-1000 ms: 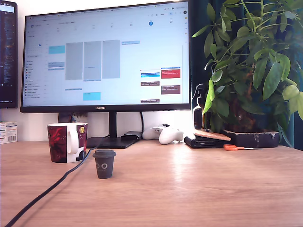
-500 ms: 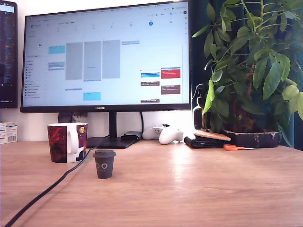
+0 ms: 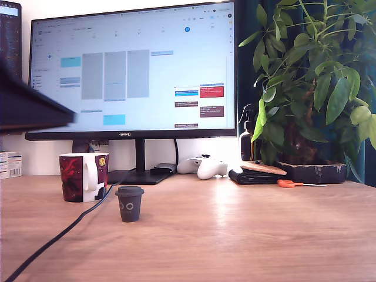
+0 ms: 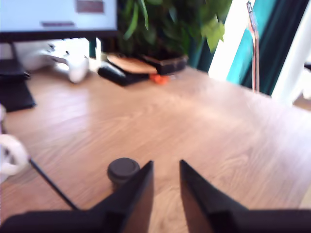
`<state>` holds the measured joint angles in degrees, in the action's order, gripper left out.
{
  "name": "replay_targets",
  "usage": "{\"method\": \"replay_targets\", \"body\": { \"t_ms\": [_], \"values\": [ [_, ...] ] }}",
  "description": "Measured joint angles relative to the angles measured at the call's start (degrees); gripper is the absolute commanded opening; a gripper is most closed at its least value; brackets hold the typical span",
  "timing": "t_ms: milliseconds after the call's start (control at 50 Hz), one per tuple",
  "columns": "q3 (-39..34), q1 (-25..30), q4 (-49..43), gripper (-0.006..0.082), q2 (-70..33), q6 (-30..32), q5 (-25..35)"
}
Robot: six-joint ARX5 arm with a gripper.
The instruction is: Pick the grey coffee capsule and place it inside the red coffee cup
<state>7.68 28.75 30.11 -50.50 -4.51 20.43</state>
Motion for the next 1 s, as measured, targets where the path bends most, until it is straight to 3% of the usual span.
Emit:
{"method": "replay_targets", "body": {
  "t_ms": [340, 900, 1000],
  "values": [
    [13.6, 2.4, -7.4, 0.0687, -24.4, 3.7, -5.1],
    [26.7, 2.4, -15.3, 0.0681, -41.8, 4.7, -7.8],
    [27.7, 2.4, -15.6, 0.0609, -41.9, 4.7, -8.2]
  ]
}}
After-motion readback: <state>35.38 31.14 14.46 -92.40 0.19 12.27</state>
